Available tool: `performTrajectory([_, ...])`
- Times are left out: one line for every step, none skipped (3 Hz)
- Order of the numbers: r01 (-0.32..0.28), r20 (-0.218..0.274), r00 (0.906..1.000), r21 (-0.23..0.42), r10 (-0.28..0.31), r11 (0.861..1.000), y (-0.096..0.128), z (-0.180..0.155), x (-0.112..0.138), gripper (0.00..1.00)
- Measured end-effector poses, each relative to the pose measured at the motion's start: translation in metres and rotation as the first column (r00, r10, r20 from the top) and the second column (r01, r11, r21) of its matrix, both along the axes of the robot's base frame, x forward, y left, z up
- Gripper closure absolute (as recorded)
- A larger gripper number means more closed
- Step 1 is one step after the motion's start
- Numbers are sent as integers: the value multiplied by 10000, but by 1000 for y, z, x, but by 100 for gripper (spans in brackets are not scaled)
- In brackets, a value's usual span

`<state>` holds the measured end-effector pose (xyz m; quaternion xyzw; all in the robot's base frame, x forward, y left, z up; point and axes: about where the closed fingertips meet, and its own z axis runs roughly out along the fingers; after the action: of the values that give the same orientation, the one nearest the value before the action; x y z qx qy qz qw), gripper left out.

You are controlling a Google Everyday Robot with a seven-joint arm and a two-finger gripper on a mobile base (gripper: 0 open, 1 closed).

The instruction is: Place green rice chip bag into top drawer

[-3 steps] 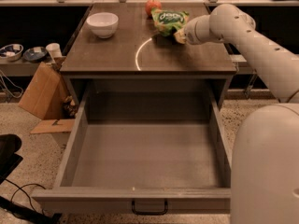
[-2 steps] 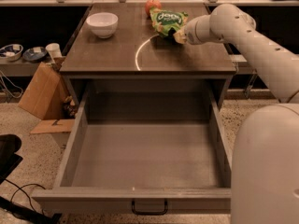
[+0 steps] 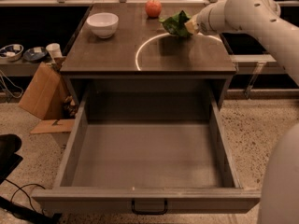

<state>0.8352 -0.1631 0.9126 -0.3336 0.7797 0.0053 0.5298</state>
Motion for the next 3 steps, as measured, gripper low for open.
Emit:
performTrajectory([483,1043,9936,-454,-433,9978,-25,57,-53,100])
performTrajectory([883,2039,9763,-657,-733,9939,-48,101,-123,100])
performTrajectory([835,2502,9661,-682,-639,9942,-52,123,-183,100])
